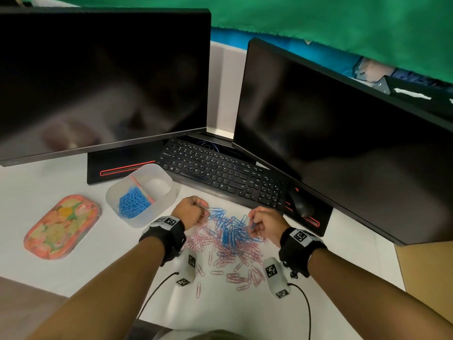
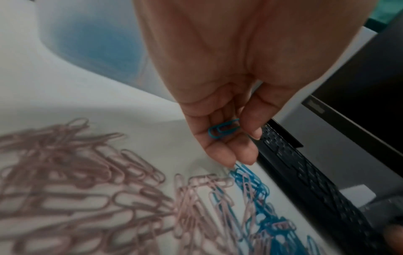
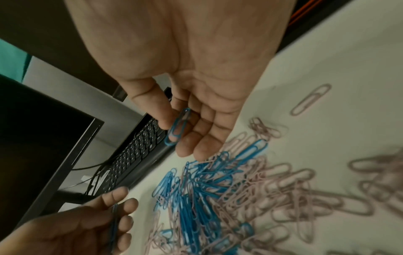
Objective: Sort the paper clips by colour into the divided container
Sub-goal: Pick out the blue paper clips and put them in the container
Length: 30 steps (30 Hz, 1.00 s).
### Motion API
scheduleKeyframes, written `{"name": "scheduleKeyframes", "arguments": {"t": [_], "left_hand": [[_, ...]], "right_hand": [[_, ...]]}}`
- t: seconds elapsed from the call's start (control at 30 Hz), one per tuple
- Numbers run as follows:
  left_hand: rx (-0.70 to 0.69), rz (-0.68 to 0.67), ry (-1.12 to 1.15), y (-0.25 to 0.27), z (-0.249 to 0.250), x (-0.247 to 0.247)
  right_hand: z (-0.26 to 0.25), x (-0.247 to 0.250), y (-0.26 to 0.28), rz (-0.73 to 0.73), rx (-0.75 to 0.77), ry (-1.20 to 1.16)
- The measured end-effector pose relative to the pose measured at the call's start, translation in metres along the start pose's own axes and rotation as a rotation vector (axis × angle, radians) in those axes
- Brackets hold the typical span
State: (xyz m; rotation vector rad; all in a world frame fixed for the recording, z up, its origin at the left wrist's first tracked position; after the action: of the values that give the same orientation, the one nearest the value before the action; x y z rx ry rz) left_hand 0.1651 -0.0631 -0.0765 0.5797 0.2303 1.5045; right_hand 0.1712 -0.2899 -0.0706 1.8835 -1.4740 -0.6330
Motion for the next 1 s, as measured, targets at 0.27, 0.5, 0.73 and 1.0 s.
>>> {"name": "scheduleKeyframes", "arguments": {"t": [0.27, 0.5, 0.73, 1.0], "left_hand": [[-0.12, 0.0, -0.553, -0.014, 0.019, -0.001], [-0.212, -0.122, -0.97, -0.025, 0.024, -0.027], [-0.164, -0.095, -0.928, -0.027, 0.022, -0.022], [-0.138, -0.083, -0.857, -0.02, 0.016, -0.01]], "right_hand": [[-0.028, -0.003, -0.003, 0.209, 0.173, 0.718], [-0.028, -0.024, -0.012, 0.175, 0.387, 1.31], [-0.028, -0.034, -0.018, 0.086, 0.425, 1.382], [-0.018, -0.031, -0.019, 0.054, 0.355, 1.361]]}}
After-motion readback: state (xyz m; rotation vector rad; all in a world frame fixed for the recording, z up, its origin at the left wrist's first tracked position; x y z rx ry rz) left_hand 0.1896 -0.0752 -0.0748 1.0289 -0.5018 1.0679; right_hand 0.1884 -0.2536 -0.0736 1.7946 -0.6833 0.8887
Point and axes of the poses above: each hand's wrist, its own y-axis away from the middle knuckle, its own x-axis out of the back of the hand, z = x × y, the point moved 8 cm from there along -y, towards the middle knuckle, and after that the axes turned 7 degrees about -x, right-handed, at the moved point
